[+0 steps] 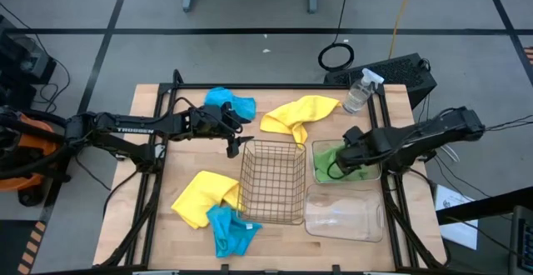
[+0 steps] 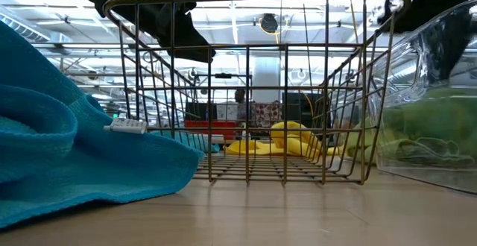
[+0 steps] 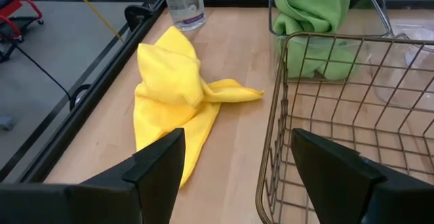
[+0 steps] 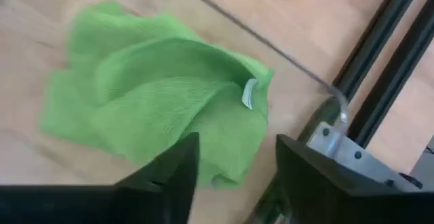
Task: Sort microfiber towel by color & place in baskets
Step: Put the green microfiber cloth into the top transparent bin, then adjust the wire basket
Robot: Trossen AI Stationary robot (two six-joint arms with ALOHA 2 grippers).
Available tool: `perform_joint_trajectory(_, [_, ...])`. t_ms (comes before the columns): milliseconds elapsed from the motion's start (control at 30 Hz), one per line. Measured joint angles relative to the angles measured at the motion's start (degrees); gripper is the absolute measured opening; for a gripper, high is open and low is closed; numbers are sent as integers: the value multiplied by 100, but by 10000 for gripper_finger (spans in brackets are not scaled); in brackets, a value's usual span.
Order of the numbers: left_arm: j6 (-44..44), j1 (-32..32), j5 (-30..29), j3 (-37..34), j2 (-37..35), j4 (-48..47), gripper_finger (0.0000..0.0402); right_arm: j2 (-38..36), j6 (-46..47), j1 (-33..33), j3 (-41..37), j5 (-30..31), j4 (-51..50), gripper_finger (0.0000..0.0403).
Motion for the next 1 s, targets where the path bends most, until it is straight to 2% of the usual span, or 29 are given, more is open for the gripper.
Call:
perform_joint_trajectory(233, [1,0,0,0,0,-27,271,118,-472,-366,-1631,-449,2390,38])
perform_joint_trajectory(333, [1,0,0,0,0,-26,271,143,-549,-507,-2003,-456,2798,7])
perform_joint_trajectory(500, [-2,0,0,0,0,-33,271,-14,-763,-600,-1864,-470,2533,28])
perform_joint_trajectory(733, [-13,0,0,0,0,-41,271,-233,-769,-543,-784,-386,1132,65])
perform_joint_trajectory(867, [-160,0,0,0,0,-48,271,-238,-765,-333,-248,32,654,88])
perform_joint_trajectory(1000, [-383,-65,-2,-1,0,-127,271,-235,-789,-123,-135,539,671,112])
